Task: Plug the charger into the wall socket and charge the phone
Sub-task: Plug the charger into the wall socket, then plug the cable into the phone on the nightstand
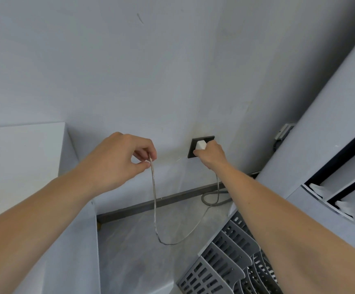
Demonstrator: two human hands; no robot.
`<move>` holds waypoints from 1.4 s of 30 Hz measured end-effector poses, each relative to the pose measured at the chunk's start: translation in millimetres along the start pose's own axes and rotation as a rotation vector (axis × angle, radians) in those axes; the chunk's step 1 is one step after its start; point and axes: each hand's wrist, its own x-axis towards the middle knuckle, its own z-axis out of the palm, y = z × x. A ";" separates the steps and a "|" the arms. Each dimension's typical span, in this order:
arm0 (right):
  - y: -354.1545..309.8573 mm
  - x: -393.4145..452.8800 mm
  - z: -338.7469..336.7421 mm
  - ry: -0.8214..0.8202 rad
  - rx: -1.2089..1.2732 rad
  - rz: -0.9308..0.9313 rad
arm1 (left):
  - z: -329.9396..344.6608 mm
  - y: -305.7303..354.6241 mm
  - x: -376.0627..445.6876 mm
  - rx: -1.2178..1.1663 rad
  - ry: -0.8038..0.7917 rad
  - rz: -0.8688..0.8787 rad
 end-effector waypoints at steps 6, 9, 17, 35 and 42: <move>-4.0 -4.0 -2.9 -0.010 -0.019 0.017 | -1.7 -1.5 1.4 -0.026 0.006 -0.005; -6.3 -5.3 -2.6 -0.010 -0.029 0.026 | -3.8 -3.1 0.3 -0.040 0.023 -0.012; -10.9 -24.4 -6.7 0.025 -0.138 0.027 | -6.3 -5.9 0.9 -0.088 0.024 -0.044; -123.0 -225.1 -2.7 -0.297 0.883 -0.068 | -32.7 20.4 -36.6 -0.145 0.124 0.081; -170.3 -271.9 -4.6 -0.295 0.939 -0.079 | -93.8 12.7 -85.0 -0.134 0.124 0.067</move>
